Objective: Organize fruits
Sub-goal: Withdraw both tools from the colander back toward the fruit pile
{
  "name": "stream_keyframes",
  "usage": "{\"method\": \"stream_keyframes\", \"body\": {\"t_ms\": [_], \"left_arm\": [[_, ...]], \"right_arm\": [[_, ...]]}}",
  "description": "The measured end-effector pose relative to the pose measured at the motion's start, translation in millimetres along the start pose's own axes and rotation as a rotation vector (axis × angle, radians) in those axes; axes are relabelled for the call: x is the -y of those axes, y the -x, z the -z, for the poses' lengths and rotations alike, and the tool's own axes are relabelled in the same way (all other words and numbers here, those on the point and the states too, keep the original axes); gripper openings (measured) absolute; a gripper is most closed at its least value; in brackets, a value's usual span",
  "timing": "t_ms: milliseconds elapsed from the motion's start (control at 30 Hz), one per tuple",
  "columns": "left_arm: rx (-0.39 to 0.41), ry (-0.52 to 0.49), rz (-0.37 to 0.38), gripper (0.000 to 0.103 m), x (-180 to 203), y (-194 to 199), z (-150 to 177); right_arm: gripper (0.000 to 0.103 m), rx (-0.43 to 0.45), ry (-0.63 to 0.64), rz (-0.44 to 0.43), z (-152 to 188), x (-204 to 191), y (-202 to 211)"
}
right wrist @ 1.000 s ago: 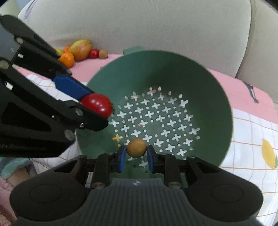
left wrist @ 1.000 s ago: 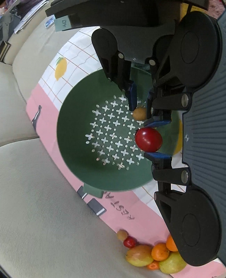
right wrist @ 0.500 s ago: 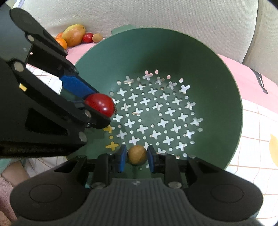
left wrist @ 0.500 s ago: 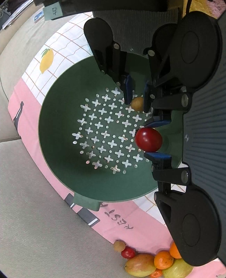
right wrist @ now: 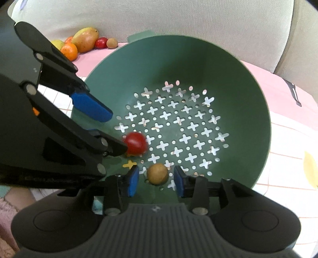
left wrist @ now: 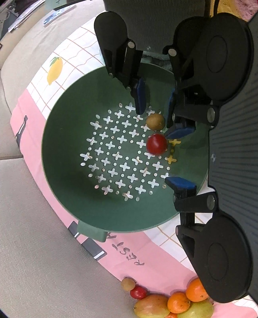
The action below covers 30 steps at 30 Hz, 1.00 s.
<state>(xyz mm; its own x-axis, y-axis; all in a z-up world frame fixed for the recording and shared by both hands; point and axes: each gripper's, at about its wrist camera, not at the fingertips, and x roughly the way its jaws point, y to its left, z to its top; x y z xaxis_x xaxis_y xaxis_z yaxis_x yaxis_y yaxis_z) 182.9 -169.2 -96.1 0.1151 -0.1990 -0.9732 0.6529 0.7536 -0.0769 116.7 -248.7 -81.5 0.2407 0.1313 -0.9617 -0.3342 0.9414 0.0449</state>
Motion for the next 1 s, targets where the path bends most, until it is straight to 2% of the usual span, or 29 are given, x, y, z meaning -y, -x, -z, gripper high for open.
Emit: {"method": "stream_keyframes", "body": {"t_ms": [167,300,467,800,1000], "left_arm": [[0.060,-0.003,-0.003,0.057,3,19,7],[0.122,0.011,-0.022,0.057,3,42,17],[0.190,0.020,-0.094,0.058,1,72,38],[0.324,0.159,-0.194,0.058,-29,130,94],[0.386,0.213,-0.286,0.058,-59,169,130]], "right_arm": [[0.038,0.016,0.006,0.033,-2,-5,7],[0.056,0.053,0.020,0.069,-1,-12,22],[0.061,0.117,0.028,0.099,-1,-26,41],[0.067,0.256,0.010,0.035,2,-73,78],[0.067,0.316,0.016,0.000,-3,-101,88]]}}
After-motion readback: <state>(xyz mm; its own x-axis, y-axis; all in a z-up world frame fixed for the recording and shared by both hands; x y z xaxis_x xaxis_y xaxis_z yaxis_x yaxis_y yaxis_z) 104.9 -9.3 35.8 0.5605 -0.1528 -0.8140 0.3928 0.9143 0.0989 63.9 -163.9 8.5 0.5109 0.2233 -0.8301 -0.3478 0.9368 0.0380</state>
